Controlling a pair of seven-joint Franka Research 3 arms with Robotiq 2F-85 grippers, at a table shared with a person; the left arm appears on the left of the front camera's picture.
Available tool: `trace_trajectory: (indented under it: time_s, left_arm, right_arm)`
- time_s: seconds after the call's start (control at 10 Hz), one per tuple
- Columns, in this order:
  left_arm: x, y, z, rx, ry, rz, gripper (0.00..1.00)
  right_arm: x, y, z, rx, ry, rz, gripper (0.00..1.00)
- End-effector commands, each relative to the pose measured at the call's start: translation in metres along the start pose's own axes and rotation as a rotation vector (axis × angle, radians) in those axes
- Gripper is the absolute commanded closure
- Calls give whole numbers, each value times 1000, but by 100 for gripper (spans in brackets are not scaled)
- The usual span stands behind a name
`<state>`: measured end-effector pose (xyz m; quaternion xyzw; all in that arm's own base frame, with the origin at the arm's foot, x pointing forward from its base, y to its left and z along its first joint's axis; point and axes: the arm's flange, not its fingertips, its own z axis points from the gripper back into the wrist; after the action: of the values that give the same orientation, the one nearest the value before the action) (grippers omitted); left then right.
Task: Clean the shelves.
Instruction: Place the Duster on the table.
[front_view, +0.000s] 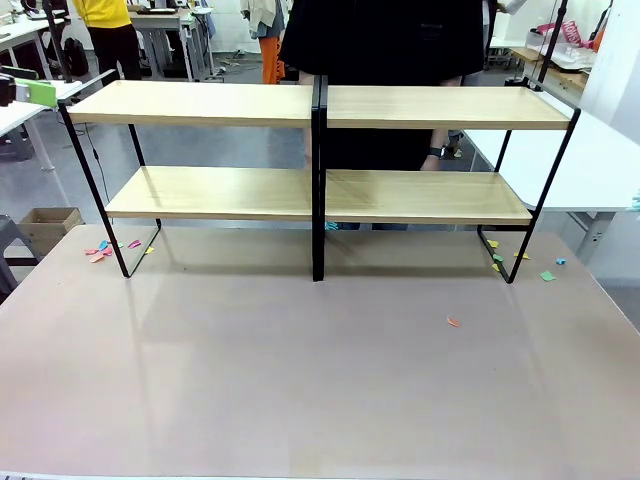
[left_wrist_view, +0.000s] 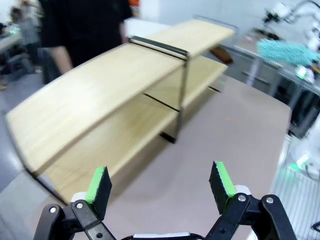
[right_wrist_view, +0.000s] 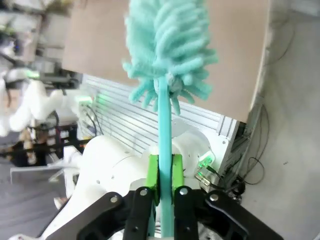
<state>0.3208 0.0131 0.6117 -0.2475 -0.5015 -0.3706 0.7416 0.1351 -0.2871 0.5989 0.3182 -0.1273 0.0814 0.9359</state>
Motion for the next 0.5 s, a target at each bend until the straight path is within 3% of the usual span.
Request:
trace_trajectory:
  time_s: [0.0,0.1,0.2,0.3,0.4]
  left_arm:
    - [10,4,-56,-362,156,94,0]
    - [-20,2,-74,-590,284,260,0]
    - [-58,2,-79,-693,438,435,0]
    - [-92,2,-80,-686,554,574,0]
    - [-128,-2,-92,-638,588,715,0]
  right_arm:
    - [39,41,-27,101,149,328,88]
    - [49,52,-49,209,301,436,88]
    - [52,53,-70,259,419,449,88]
    - [55,54,-91,320,510,469,88]
    - [59,56,-117,341,553,468,88]
